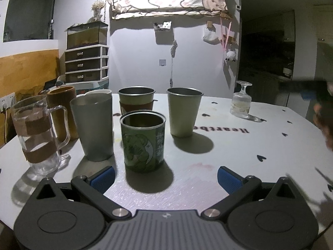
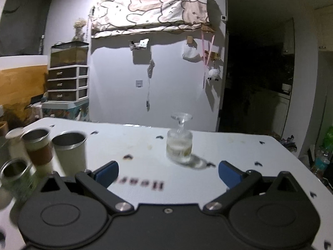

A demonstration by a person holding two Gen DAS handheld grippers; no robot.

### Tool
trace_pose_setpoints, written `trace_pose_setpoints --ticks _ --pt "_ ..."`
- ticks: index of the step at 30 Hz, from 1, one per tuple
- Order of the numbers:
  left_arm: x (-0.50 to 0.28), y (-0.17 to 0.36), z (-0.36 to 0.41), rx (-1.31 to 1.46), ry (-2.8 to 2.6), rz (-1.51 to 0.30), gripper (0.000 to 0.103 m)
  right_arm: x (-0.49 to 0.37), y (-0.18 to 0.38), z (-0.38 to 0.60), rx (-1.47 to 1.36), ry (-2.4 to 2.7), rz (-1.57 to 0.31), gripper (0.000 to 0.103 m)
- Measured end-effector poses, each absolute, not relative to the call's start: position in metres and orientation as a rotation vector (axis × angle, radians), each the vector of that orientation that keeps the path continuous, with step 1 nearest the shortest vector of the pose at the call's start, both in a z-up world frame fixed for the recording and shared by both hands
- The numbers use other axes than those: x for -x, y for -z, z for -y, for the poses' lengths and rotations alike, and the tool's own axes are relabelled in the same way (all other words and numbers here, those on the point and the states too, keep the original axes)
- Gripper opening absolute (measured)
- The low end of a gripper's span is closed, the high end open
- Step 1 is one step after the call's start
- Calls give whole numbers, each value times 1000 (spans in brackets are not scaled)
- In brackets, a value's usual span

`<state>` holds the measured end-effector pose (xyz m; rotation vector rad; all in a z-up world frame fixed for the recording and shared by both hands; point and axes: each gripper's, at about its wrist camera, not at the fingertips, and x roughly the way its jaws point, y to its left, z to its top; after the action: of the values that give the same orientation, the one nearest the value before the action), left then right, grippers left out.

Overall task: Flip cup upright
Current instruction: 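Move the right tool toward the upside-down ribbed stemmed glass, then close the right gripper on the glass's upturned foot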

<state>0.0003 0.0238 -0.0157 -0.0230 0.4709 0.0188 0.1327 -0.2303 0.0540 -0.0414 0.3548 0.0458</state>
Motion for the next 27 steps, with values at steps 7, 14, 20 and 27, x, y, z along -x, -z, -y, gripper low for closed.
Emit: trace_pose_setpoints --ticks 7,14,20,27 --pt "-2 23 -40 37 -54 -480 103 -223 -79 240 -59 -58 -428 99" --pt "-15 38 -60 72 -62 -517 103 -300 -85 248 -162 4 -466 94" --pt "-28 45 -73 97 -56 -532 103 -355 -71 239 -124 67 -527 91" --pt "-42 50 -83 116 -52 -543 103 -399 -51 238 -91 96 -613 74"
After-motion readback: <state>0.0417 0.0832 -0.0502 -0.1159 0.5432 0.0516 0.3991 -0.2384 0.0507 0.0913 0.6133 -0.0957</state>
